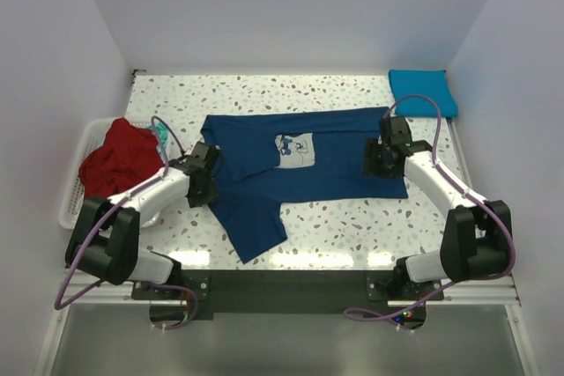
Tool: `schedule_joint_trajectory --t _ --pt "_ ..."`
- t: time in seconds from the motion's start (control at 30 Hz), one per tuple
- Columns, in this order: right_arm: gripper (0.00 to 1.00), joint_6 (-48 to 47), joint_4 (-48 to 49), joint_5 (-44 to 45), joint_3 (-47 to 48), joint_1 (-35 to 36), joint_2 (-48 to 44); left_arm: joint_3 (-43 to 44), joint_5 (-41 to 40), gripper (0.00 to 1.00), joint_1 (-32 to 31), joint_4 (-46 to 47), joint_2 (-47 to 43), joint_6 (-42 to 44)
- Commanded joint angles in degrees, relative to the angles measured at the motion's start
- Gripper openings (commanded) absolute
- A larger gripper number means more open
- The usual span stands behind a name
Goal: Fold and stack the t-shirts
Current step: Fold the tshirt
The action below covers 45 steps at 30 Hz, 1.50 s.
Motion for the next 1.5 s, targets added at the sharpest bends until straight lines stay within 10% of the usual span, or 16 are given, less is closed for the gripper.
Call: schedule_joint_trajectory --t 0.0,0.37,0.7,1.47 --pt "0.61 -0.26 1.64 2.08 -0.8 -0.02 -2.0 -0.93 -1.93 0.41 -0.51 2.16 1.68 -1.96" --pt "0.61 -0.35 1.47 7.34 -3.44 -0.11 -3.23 -3.22 -1.76 0.35 -0.86 5.23 3.36 -2.57" --pt "0.61 3.16 -2.93 12.29 -5.98 -7.29 -4.38 -2.95 -1.41 0.0 -0.95 4.79 2.83 -1.96" --pt "0.44 7.38 4.71 4.63 -9.15 -18.74 5.38 -2.34 -0.88 0.0 -0.95 4.79 1.33 1.56"
